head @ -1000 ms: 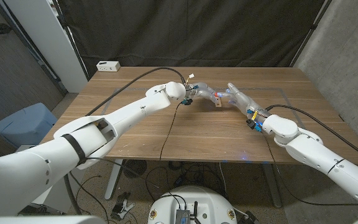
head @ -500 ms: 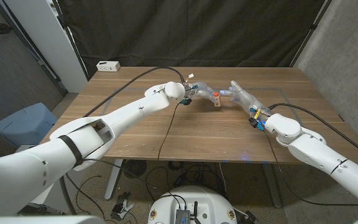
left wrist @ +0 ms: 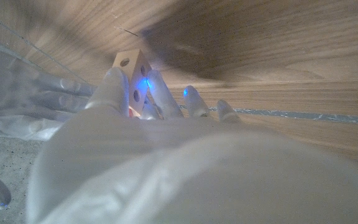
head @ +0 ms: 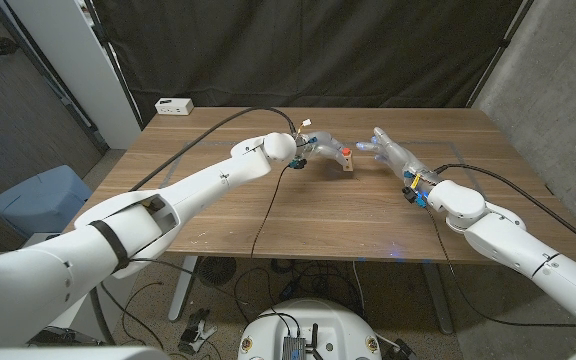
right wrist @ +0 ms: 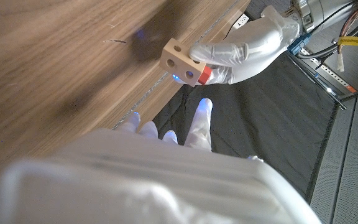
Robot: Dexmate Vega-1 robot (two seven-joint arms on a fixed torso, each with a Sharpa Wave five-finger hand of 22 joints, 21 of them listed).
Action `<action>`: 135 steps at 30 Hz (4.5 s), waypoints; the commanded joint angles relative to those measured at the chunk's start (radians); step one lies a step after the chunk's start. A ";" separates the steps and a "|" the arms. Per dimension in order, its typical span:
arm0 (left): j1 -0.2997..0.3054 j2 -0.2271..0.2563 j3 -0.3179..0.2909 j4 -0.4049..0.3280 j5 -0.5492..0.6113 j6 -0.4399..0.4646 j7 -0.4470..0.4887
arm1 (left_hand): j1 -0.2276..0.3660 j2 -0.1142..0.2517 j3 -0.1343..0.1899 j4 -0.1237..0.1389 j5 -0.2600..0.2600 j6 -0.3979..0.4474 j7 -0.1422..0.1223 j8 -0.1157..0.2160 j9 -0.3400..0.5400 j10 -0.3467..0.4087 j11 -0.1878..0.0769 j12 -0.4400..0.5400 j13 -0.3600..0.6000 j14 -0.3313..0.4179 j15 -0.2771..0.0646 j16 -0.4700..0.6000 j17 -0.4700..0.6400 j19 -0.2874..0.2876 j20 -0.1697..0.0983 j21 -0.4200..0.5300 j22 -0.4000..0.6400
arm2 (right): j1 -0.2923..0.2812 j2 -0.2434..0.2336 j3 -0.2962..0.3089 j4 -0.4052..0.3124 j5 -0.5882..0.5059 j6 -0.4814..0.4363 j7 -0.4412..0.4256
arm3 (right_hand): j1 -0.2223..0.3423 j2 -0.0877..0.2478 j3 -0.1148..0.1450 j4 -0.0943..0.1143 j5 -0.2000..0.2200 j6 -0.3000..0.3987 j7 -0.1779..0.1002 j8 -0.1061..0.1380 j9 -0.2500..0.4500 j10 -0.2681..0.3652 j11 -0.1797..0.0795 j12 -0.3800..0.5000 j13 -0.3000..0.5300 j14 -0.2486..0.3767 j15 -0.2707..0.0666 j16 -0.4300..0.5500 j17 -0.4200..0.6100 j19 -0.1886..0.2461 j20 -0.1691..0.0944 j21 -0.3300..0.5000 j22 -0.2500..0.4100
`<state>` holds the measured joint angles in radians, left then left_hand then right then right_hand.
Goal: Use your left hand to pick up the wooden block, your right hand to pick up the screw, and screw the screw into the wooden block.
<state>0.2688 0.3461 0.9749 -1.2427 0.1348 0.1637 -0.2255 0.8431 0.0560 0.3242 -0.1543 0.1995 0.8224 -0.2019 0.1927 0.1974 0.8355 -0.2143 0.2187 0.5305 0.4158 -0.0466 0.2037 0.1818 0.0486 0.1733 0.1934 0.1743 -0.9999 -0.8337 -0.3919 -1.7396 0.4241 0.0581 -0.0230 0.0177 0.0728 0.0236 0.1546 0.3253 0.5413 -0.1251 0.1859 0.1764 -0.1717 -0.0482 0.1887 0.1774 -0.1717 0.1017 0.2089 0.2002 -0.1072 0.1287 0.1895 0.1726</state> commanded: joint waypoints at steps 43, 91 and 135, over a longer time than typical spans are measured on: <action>0.003 -0.016 -0.010 0.024 0.002 -0.028 0.009 | 0.003 0.010 0.002 0.004 0.006 0.032 0.016 0.010 0.002 0.008 -0.002 -0.002 0.004 0.006 -0.051 0.005 0.003 0.006 -0.002 0.004 0.004 | 0.115 0.078 -0.072 0.127 -0.008 0.026 0.080 | 0.001 0.016 -0.019 0.003 0.007 -0.017 0.001 -0.002 0.003 -0.039 0.003 -0.001 0.003 -0.150 0.003 -0.003 0.002 -0.003 0.007 0.002 0.000; -0.022 -0.040 -0.001 0.092 -0.003 -0.064 -0.001 | 0.005 0.010 0.004 0.003 0.006 0.032 0.015 0.010 0.002 0.009 -0.001 -0.002 0.003 0.007 -0.051 0.004 0.003 0.006 -0.002 0.003 0.004 | 0.123 0.085 -0.064 0.143 -0.011 0.027 0.056 | 0.003 0.022 -0.024 0.003 0.010 -0.018 -0.001 0.000 0.002 -0.038 0.005 0.000 0.003 -0.146 0.001 -0.002 0.002 -0.002 0.008 0.003 0.000; -0.014 -0.030 -0.004 0.063 0.000 -0.048 0.001 | 0.005 0.010 0.003 0.003 0.006 0.033 0.016 0.011 0.002 0.008 -0.002 -0.003 0.004 0.006 -0.051 0.004 0.003 0.006 -0.002 0.003 0.004 | 0.115 0.074 -0.071 0.150 0.009 0.003 0.076 | 0.002 0.021 -0.031 0.004 0.011 -0.023 0.002 -0.001 0.002 -0.044 0.004 -0.001 0.003 -0.153 0.004 -0.004 0.002 -0.007 0.008 0.001 0.000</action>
<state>0.2521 0.3144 0.9717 -1.1729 0.1344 0.1094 -0.2247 0.8475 0.0578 0.3245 -0.1542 0.1999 0.8224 -0.2019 0.1958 0.1981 0.8354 -0.2143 0.2187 0.5304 0.4158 -0.0466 0.2037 0.1841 0.0522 0.1697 0.1935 0.1743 -0.8681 -0.7486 -0.4662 -1.5673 0.4262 0.0698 0.0558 0.0176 0.0728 -0.0025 0.1562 0.3290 0.5231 -0.1252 0.1857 0.1761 -0.1717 -0.0482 0.1888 0.1771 -0.1716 0.1017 0.2089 0.2003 -0.1127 0.1342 0.1895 0.1726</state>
